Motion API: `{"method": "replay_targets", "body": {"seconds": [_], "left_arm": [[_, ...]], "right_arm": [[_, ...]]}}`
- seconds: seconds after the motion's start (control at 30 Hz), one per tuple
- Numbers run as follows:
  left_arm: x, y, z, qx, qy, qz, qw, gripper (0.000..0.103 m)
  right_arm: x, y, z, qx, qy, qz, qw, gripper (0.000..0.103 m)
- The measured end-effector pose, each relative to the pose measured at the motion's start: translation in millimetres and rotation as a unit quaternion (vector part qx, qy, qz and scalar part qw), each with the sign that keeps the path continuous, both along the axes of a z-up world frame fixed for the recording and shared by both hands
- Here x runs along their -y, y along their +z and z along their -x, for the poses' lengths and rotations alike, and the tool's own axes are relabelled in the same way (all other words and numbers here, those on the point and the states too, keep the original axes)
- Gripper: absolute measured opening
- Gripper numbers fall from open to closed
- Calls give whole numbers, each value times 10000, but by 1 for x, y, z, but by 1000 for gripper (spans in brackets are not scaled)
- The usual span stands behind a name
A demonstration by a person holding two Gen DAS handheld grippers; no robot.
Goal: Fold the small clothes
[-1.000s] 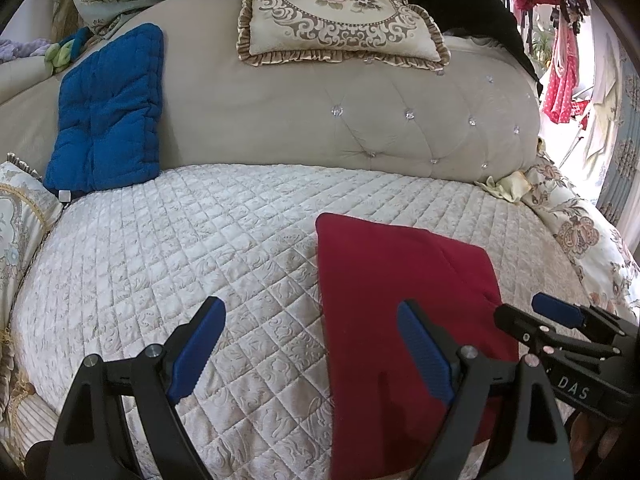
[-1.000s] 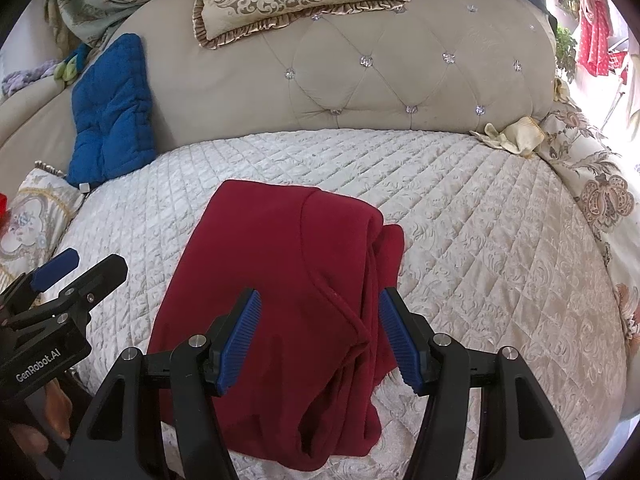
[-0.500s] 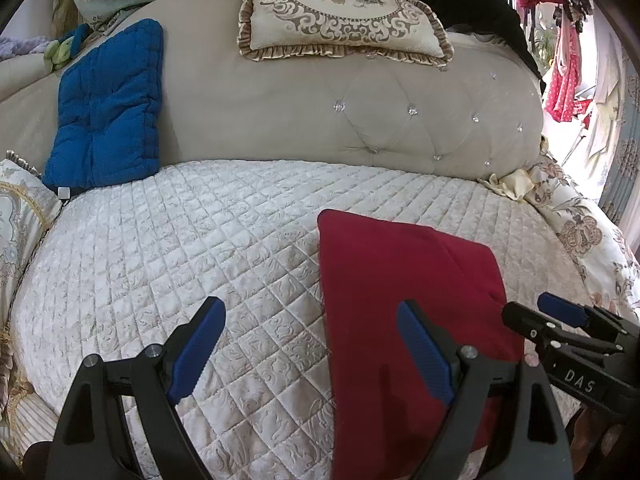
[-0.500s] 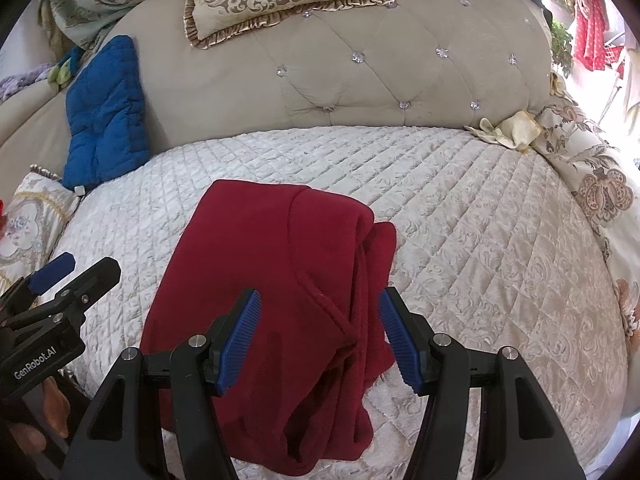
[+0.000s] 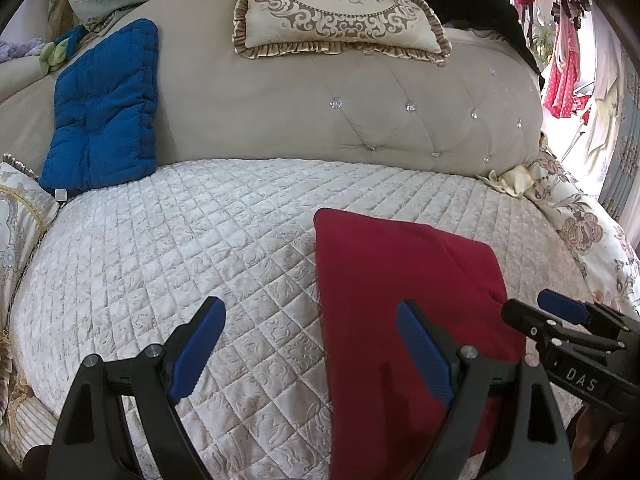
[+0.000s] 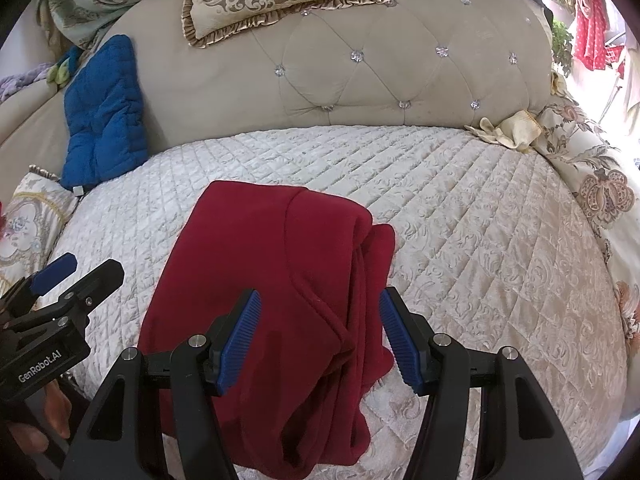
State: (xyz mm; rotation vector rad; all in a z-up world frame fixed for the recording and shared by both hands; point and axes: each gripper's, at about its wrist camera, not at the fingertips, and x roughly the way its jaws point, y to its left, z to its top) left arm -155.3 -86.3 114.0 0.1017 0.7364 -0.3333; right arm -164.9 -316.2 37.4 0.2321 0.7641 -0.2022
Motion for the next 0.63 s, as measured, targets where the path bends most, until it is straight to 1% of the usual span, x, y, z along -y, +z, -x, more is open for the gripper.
{"method": "replay_targets", "body": {"seconds": [0.37,0.5,0.63], "left_arm": [[-1,0,0,-12,-4,83,10000,91],[-1,-2,4,109,-89,160,9998,90],[4,-2,6,158,-161,62,9997,89]], "right_arm": [[-9,-5,-2,-87,94,3,9999,41],[-11,-5,-2,-74,119,-5,9999,41],[-12,-3,-1,-28,131,-4,9999,41]]}}
